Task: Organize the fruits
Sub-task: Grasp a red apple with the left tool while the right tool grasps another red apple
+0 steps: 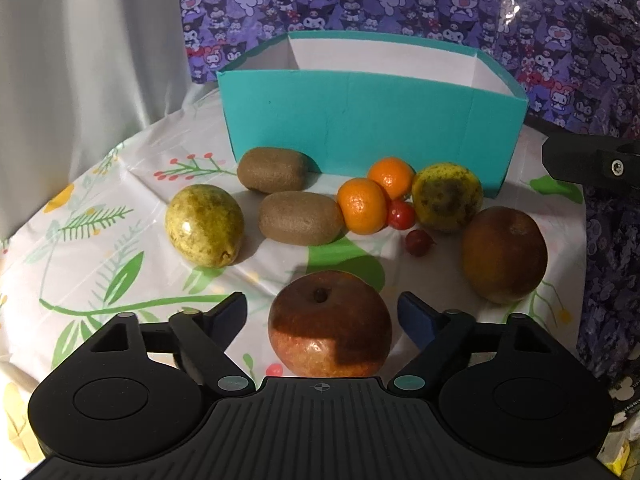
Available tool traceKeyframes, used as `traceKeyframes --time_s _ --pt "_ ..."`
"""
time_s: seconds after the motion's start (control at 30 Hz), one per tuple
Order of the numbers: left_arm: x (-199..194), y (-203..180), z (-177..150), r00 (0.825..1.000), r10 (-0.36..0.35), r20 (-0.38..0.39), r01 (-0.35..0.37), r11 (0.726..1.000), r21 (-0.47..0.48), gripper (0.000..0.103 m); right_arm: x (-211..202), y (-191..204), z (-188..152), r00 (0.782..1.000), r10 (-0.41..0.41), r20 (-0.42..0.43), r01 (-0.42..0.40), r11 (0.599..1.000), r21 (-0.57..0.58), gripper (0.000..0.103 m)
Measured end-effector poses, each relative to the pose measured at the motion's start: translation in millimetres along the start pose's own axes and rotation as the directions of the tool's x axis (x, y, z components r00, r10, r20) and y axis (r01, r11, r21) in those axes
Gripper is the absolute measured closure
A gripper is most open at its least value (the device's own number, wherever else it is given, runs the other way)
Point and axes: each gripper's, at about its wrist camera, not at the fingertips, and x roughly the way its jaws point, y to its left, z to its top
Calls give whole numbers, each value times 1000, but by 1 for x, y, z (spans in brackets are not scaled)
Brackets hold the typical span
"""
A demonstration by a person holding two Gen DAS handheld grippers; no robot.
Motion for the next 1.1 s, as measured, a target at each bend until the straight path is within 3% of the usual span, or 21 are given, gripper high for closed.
traceKeyframes --time_s 0.2,0.6,1.1 --pt "26 -1 -7 997 -11 -70 12 1000 11 28 9 1 -6 999 -21 -49 21 1000 -6 0" --pt "9 8 -4 998 -55 -38 55 998 -5 29 30 1 -24 994 -46 -98 44 999 -28 7" --pt "1 2 1 995 -95 -13 96 995 42 29 79 2 -43 981 -43 -189 40 999 -22 27"
